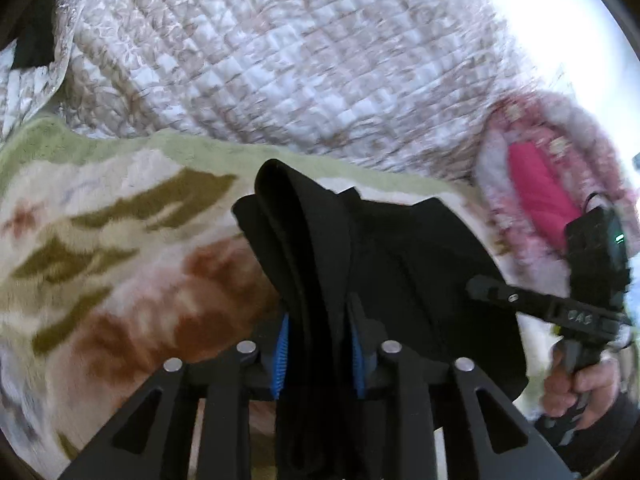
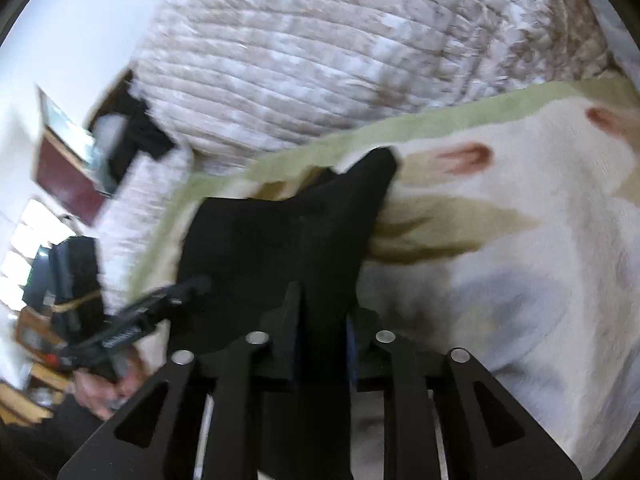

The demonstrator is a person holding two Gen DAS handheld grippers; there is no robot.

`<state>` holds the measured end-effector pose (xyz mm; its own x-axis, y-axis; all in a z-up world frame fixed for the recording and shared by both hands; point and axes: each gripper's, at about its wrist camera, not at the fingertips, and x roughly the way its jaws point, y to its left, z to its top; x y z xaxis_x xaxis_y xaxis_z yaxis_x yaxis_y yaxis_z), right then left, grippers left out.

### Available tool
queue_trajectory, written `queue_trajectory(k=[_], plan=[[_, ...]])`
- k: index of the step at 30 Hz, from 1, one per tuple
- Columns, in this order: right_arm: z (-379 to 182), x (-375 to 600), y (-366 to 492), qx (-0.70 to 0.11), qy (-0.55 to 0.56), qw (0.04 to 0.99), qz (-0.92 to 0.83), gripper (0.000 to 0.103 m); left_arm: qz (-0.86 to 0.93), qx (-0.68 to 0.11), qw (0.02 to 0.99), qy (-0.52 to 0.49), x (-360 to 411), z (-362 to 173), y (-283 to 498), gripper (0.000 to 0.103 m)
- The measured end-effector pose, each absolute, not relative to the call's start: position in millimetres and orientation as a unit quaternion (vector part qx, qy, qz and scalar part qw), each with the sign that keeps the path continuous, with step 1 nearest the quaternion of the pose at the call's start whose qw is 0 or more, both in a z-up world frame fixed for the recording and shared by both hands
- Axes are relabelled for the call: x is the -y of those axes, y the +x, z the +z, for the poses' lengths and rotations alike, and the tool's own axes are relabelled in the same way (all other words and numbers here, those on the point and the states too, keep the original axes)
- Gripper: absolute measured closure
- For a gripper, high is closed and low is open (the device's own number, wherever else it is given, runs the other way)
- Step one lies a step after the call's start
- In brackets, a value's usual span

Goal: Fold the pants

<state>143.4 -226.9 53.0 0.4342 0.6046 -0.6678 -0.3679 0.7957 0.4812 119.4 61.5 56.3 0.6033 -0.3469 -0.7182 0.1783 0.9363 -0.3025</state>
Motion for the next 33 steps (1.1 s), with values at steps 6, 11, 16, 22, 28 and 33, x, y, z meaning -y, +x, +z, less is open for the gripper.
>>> queue_trajectory(k=[6,11,16,22,28,33], plan=[[54,246,126,-0.431,0.09,0.862,0.252,0.073,-0.097,-0.435,0.887,-0.119,-93,33,108,0.075],[61,233,86,-0.412,0.038,0.875,0.252,0.073,-0.095,-0.407,0.902,-0.114,-93,53,76,0.076],[40,212,63,-0.43,-0.01,0.868,0.249,0.073,-0.127,-0.389,0.909,-0.084,-62,65,46,0.075],[49,213,53,-0.429,-0.016,0.872,0.237,0.073,-0.108,-0.429,0.895,-0.049,-45,43,41,0.075],[59,218,24,-0.414,-0.018,0.879,0.235,0.05,-0.081,-0.426,0.9,-0.04,-42,54,14,0.075],[46,212,6,-0.426,-0.028,0.874,0.232,0.05,-0.064,-0.436,0.898,-0.021,-32,45,-7,0.071]])
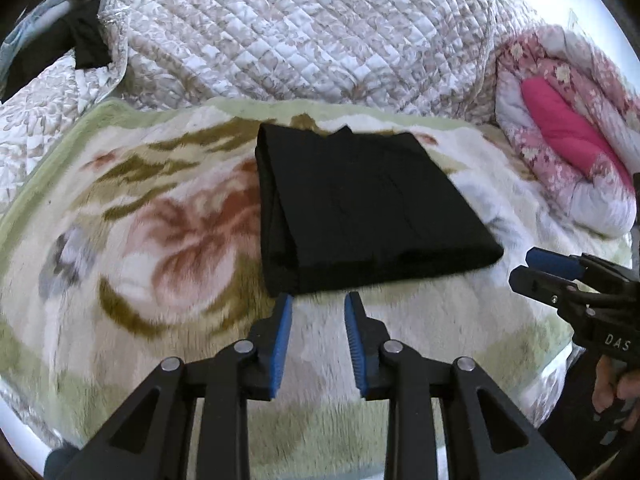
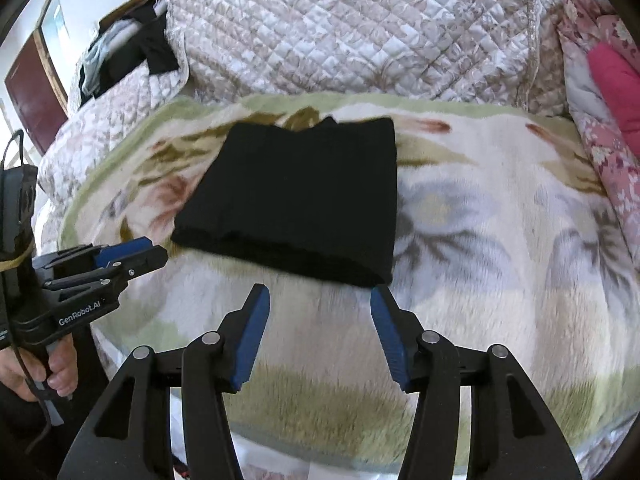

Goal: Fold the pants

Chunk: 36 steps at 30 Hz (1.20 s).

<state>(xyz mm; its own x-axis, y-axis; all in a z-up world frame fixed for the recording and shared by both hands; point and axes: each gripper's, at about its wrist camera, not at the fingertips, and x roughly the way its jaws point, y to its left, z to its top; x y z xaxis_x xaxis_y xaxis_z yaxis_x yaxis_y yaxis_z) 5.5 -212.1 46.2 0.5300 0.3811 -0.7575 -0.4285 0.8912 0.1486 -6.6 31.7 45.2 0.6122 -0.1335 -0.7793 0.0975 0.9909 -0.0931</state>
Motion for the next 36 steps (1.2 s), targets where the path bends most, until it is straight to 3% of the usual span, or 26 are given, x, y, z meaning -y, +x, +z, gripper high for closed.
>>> queue_trajectory(k=[10,17,22,36], plan=[[11,204,7,-0.46,-0.049,0.86,0.217,0.049,-0.05,-0.462,0.885,-0.015,-25,17,-8,0.07],[7,199,3,-0.451,-0.06,0.862,0.224,0.038,-0.053,-0.456,0.888,-0.012,-23,13,-9,0.06],[6,197,2,-0.449,-0.065,0.863,0.224,0.035,-0.055,-0.454,0.889,-0.009,-23,13,-9,0.058],[5,197,2,-0.449,-0.068,0.863,0.222,0.033,-0.057,-0.456,0.888,-0.002,-19,12,-10,0.053]])
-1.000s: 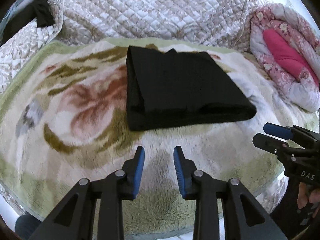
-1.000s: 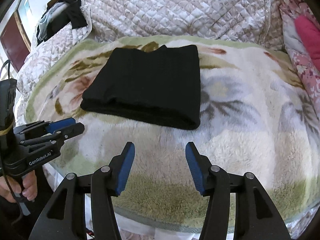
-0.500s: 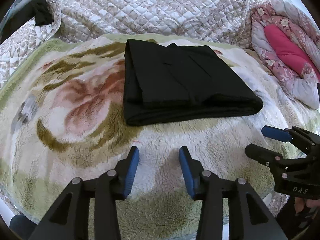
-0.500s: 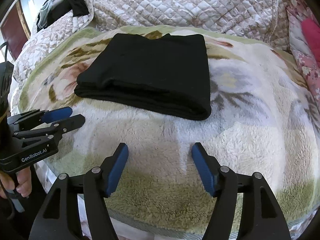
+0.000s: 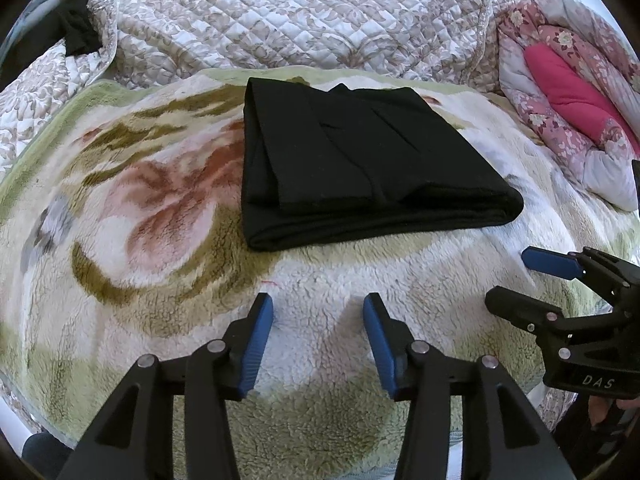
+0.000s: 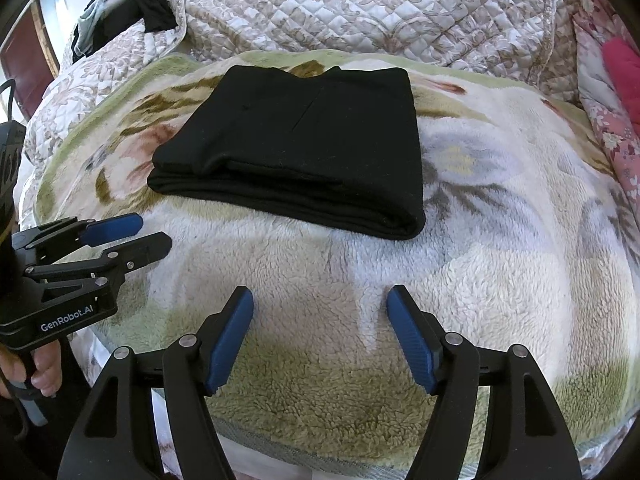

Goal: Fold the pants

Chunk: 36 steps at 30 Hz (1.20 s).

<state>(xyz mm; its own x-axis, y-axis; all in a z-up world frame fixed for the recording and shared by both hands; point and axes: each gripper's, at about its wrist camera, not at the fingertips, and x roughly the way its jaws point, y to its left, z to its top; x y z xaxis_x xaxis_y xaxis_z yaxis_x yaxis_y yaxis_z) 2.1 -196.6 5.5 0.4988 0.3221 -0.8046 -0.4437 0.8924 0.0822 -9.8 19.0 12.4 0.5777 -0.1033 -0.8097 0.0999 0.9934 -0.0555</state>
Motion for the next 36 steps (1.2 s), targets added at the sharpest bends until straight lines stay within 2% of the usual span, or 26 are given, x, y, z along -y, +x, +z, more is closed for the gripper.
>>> queue_trajectory(k=[36], plan=[[4.8,194.9,0.4,-0.449,-0.066,0.864,0.219,0.033,-0.06,-0.458,0.887,-0.003,-17.1,11.0,-9.3,0.048]])
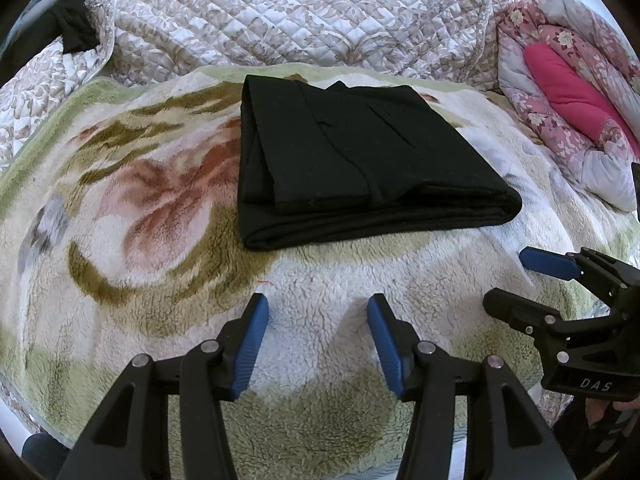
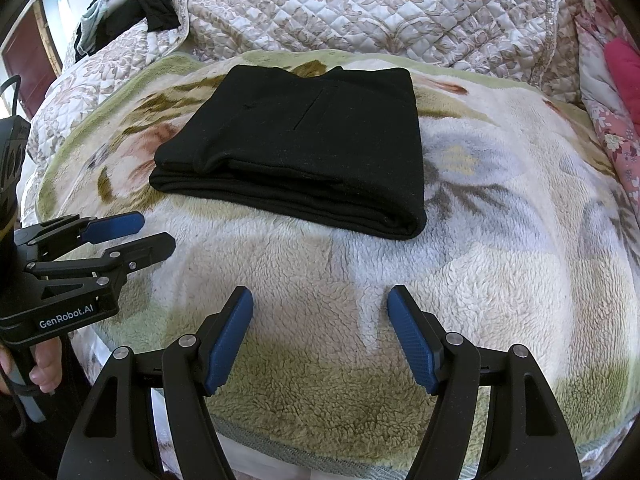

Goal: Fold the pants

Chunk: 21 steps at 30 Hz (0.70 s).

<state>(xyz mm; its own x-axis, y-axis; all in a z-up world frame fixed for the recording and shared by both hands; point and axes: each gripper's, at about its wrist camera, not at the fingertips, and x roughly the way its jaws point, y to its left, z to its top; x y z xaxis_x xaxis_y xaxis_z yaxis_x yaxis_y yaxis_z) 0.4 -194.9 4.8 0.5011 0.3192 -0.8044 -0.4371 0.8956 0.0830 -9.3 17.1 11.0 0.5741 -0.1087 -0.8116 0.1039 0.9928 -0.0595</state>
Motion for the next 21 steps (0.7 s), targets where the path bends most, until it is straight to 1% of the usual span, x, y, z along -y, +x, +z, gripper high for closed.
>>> queue_trajectory(k=[21], plan=[[4.5,195.2,0.3,-0.449,-0.066,0.864,0.219,0.033,-0.061,-0.459,0.886,-0.004,-17.5,10.4,-9.0,0.048]])
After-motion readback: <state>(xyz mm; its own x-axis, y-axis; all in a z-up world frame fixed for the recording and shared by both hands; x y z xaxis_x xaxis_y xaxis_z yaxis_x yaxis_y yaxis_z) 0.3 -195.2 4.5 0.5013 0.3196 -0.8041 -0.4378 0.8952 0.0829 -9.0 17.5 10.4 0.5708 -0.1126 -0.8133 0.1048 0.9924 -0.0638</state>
